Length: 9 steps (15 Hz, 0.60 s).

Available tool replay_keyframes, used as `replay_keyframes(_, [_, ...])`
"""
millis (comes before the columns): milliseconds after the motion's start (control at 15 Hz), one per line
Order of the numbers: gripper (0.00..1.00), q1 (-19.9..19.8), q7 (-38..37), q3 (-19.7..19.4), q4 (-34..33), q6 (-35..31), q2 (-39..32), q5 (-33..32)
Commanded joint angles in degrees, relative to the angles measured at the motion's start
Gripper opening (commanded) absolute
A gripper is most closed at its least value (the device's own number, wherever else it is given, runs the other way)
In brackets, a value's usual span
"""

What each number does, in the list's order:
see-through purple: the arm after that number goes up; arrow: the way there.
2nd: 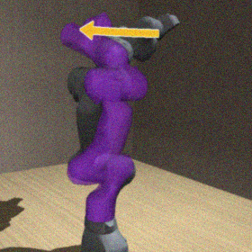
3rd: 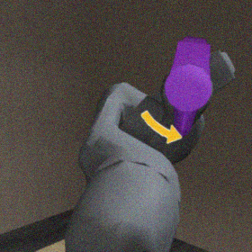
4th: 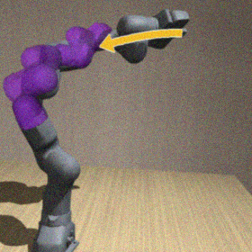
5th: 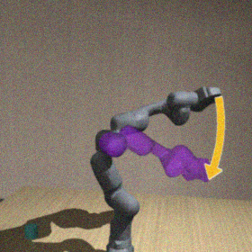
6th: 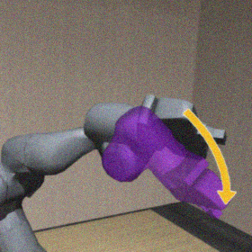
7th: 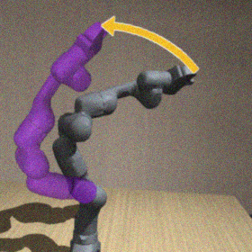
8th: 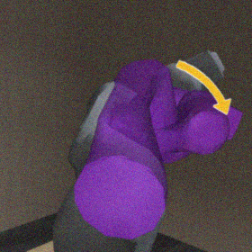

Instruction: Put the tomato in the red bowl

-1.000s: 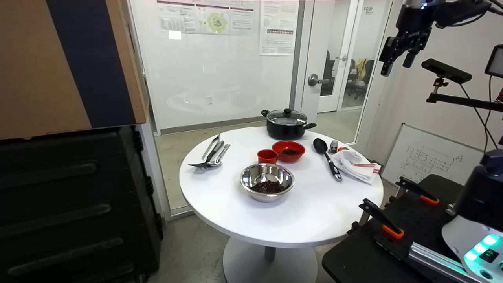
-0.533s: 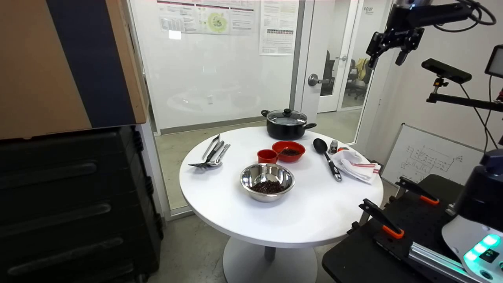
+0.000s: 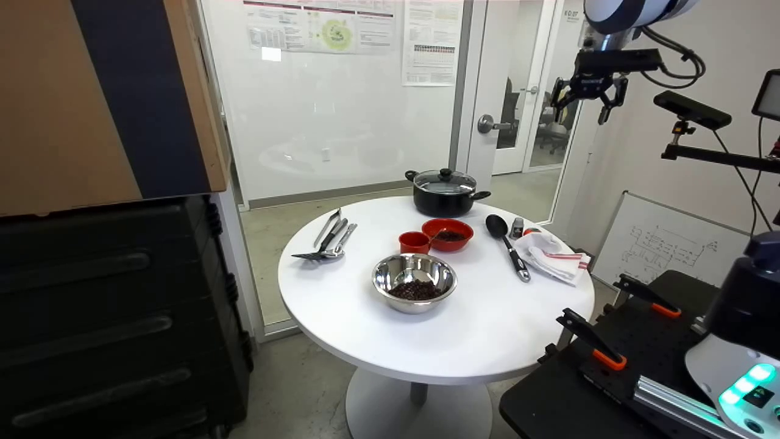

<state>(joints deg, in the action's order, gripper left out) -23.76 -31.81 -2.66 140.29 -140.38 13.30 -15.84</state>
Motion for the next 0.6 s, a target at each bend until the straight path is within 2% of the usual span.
replay_keyframes(0, [1.00,0.9,-9.9,-2.8,-12.5,-0.6,-14.6,-0.1])
replay_keyframes(200, [1.00,3.2,-17.2,-7.0,-19.9,-0.2,-22.0,0.5])
replay_keyframes(400, [1.00,6.3,-26.1,-11.0,-23.1,0.4,-24.6,-0.5])
replay_keyframes(467, [1.00,6.2,-19.9,-11.3,-20.1,-0.4,-22.8,0.8])
replay_keyframes(533, [1.00,6.8,-22.0,-12.0,-21.1,-0.5,-23.8,0.7])
